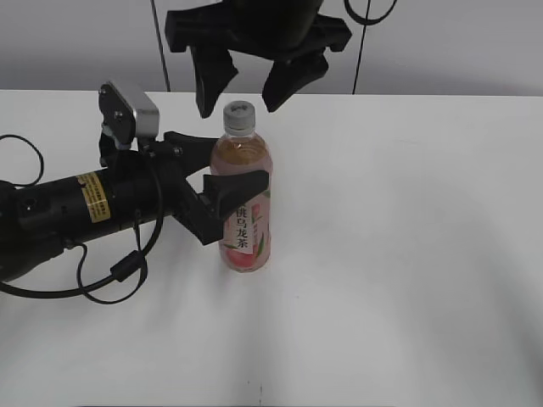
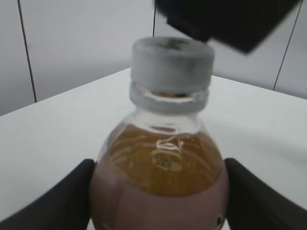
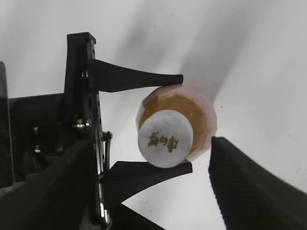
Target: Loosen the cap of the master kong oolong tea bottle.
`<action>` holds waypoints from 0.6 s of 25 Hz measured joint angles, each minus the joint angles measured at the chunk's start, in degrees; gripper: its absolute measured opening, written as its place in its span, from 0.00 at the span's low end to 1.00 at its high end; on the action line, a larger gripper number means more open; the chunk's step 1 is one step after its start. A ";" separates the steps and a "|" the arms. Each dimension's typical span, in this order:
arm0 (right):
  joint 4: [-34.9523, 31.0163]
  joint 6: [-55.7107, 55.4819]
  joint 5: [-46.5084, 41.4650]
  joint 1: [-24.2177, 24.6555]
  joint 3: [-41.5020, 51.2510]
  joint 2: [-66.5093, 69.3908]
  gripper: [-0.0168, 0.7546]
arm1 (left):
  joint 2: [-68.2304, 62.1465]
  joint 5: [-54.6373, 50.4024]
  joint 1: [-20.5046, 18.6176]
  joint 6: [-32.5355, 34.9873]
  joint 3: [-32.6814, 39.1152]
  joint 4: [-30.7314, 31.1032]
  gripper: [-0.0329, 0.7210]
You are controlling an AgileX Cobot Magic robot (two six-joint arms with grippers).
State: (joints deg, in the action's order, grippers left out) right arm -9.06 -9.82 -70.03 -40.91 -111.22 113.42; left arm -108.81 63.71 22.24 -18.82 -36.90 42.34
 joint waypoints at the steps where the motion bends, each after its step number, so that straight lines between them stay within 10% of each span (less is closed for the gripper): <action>1: 0.00 0.00 0.00 0.00 0.04 0.26 0.75 | 0.00 0.00 0.00 0.00 0.00 0.00 0.67; 15: 2.28 0.00 -0.04 0.00 0.11 1.52 0.64 | 0.00 0.00 0.00 0.00 0.00 0.00 0.67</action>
State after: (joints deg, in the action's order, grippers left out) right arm -6.78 -9.82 -70.06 -40.91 -111.11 114.95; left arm -108.81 63.71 22.24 -18.82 -36.90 42.34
